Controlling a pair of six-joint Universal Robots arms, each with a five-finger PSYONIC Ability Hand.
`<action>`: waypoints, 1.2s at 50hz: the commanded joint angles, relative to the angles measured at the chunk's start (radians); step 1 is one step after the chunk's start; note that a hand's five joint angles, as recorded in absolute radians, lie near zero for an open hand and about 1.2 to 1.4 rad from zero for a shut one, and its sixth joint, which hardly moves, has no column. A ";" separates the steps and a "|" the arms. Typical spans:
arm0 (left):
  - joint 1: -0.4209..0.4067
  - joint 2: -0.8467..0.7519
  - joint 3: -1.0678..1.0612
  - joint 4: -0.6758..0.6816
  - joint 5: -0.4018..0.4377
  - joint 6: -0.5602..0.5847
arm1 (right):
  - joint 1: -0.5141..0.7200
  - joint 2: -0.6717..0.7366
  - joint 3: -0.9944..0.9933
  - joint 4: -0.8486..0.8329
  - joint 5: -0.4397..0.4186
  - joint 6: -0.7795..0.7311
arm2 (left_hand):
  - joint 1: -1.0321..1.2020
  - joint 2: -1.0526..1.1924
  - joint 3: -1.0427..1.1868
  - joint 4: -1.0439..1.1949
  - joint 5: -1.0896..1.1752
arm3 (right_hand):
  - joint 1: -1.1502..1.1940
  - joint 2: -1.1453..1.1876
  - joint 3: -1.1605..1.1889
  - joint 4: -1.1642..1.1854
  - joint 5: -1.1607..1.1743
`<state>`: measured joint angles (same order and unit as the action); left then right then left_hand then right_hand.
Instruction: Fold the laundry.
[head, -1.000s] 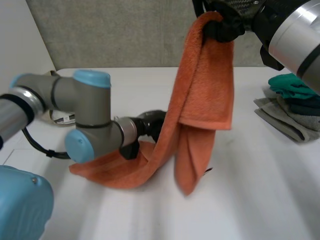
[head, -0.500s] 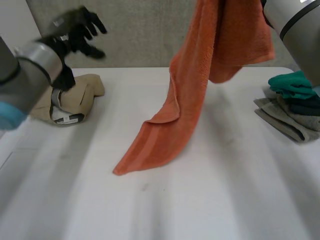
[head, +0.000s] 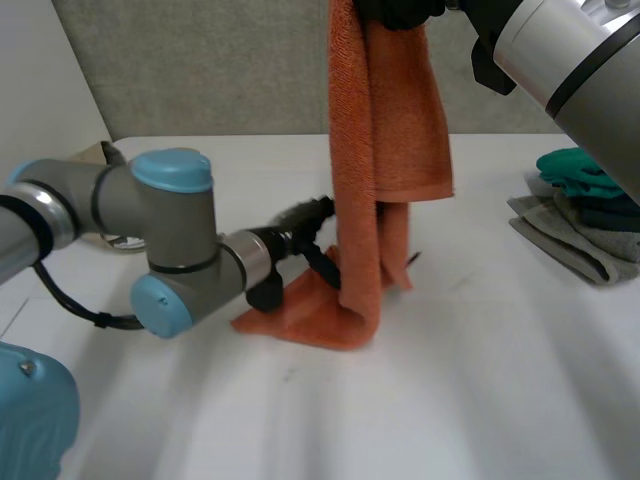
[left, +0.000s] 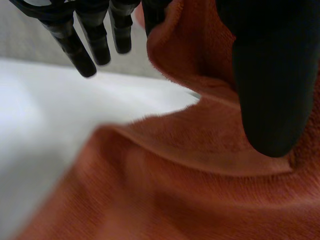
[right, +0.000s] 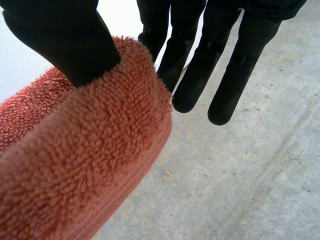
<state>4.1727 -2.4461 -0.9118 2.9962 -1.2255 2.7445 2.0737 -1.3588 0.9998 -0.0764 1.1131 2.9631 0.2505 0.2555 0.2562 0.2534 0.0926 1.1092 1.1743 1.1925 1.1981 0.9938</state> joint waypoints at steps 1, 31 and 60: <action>-0.008 0.036 -0.061 -0.022 0.066 -0.088 | -0.026 0.020 0.000 -0.008 -0.001 -0.032 | 0.766 0.761 0.760 0.763 0.749 | 0.287 0.222 0.204 0.198 0.228; 0.282 0.538 -0.085 0.219 -0.278 0.173 | -0.102 0.156 -0.051 -0.213 0.258 -0.156 | 1.146 1.141 1.140 1.143 1.129 | 0.287 0.222 0.204 0.198 0.228; 0.423 0.496 -0.800 0.185 -0.054 0.623 | -0.152 0.238 0.500 0.200 0.312 -0.300 | 1.146 1.141 1.140 1.143 1.129 | -0.738 -0.803 -0.821 -0.826 -0.797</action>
<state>4.5832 -1.9444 -1.7298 3.2022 -1.2767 3.3600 1.9167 -1.0722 1.5277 0.0060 1.3512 2.4873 1.1679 1.1985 1.1878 1.1956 0.9833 0.5109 0.5236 0.5305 0.5308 0.3423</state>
